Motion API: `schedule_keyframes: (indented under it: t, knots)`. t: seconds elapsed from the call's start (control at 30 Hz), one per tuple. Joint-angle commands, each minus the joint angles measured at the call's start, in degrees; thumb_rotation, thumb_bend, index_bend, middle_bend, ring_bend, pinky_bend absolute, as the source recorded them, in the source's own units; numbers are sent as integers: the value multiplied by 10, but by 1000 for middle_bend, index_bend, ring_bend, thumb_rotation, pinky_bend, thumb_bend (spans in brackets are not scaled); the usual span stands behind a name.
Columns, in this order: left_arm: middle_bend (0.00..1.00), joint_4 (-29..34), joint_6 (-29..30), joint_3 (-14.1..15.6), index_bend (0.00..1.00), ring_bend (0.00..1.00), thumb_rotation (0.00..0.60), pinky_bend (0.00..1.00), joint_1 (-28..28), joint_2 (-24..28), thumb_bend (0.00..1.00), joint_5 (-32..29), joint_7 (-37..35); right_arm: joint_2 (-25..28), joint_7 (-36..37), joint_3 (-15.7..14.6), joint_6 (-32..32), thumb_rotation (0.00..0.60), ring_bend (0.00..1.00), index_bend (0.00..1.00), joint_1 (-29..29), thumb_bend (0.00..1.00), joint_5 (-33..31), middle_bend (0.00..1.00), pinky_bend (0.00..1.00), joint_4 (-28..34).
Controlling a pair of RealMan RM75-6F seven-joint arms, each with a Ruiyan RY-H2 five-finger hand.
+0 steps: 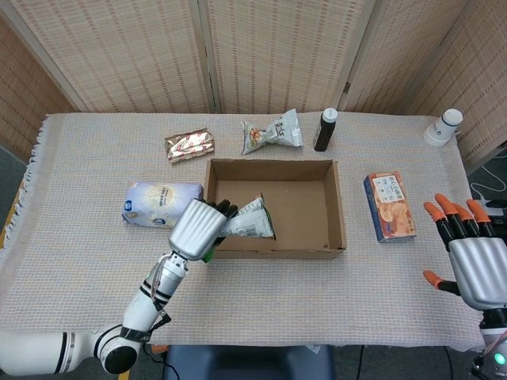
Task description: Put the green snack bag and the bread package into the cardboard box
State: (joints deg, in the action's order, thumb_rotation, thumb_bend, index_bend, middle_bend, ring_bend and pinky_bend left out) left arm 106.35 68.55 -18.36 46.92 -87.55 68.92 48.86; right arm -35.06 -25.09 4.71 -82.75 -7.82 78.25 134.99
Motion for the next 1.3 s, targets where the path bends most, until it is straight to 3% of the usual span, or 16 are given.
schedule_keyframes:
  t: [0.03,0.37,0.43,0.5,0.53,0.57,0.67,1.0,1.2,1.3]
  knots:
    - [839,-71,-30,-22,756,753,600,811,37,-46,486,-39,-31,-3,-7,2,4,600,0,81,-4,27,-12,0,0,0]
    - [817,-171,-37,-52,741,732,600,792,96,-120,490,-76,-57,-10,-22,3,3,600,0,81,-6,27,-23,0,0,0]
    - [649,-168,-58,-50,613,554,600,643,102,-119,462,-107,-51,-10,-22,3,2,600,0,81,-6,27,-24,0,0,0]
    - [275,-163,-78,-50,286,165,600,280,110,-109,362,-129,-44,-10,-22,3,2,600,0,81,-6,27,-25,0,0,0]
    - [167,-162,-78,-50,166,59,600,177,112,-108,325,-135,-44,-10,-22,3,2,600,0,81,-6,27,-25,0,0,0]
    - [121,-163,-76,-51,96,20,600,142,114,-109,308,-139,-45,-10,-22,3,2,600,0,81,-6,27,-25,0,0,0]
    - [63,-164,-68,-52,2,0,600,98,119,-110,269,-149,-45,-9,-20,2,2,600,0,81,-6,26,-24,0,0,0]
    - [37,-148,-52,-40,0,0,600,86,118,-75,256,-155,-41,-9,-18,0,5,600,0,81,-6,27,-22,0,0,0]
    - [75,-116,-81,-17,0,2,600,87,98,19,256,-217,-11,-9,-19,-2,9,600,0,81,-6,27,-19,0,0,0]
    - [23,-92,-128,-1,0,0,600,78,92,90,248,-280,2,-11,-20,-4,12,600,0,81,-7,26,-18,0,0,0]
